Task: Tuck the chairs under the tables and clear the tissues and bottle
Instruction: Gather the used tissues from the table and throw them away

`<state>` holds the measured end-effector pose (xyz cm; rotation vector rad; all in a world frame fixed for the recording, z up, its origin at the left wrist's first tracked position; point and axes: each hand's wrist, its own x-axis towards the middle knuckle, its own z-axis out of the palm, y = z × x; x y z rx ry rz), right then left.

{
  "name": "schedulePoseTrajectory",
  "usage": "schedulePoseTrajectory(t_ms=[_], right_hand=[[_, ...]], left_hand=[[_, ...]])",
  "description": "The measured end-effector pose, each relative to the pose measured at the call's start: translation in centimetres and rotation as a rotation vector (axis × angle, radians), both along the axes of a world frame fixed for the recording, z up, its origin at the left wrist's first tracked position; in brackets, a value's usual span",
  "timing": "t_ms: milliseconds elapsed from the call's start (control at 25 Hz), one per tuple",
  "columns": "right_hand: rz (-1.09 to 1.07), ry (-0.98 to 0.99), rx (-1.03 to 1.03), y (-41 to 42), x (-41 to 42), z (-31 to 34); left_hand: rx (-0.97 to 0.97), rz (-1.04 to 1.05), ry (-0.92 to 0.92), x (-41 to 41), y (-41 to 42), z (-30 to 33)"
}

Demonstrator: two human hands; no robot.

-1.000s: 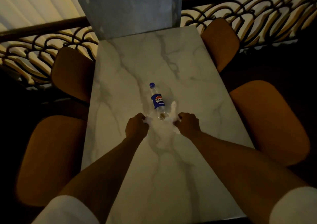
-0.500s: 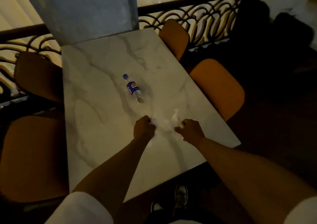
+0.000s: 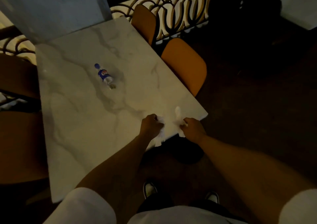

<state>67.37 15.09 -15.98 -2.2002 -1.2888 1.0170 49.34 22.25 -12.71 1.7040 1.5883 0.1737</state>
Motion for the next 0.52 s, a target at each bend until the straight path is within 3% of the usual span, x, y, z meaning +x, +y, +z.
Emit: schedulePoseTrajectory(t_ms=[280,520], right_hand=[[-0.002,0.080,-0.144,-7.2,7.1,-3.8],[-0.042,0.140,-0.276,-11.6,9.9,-8.1]], left_hand=[[-0.138,0.048,0.028,7.3,-10.2,-3.1],[-0.307,0.131,-0.018,9.6,-12.9,-9.9]])
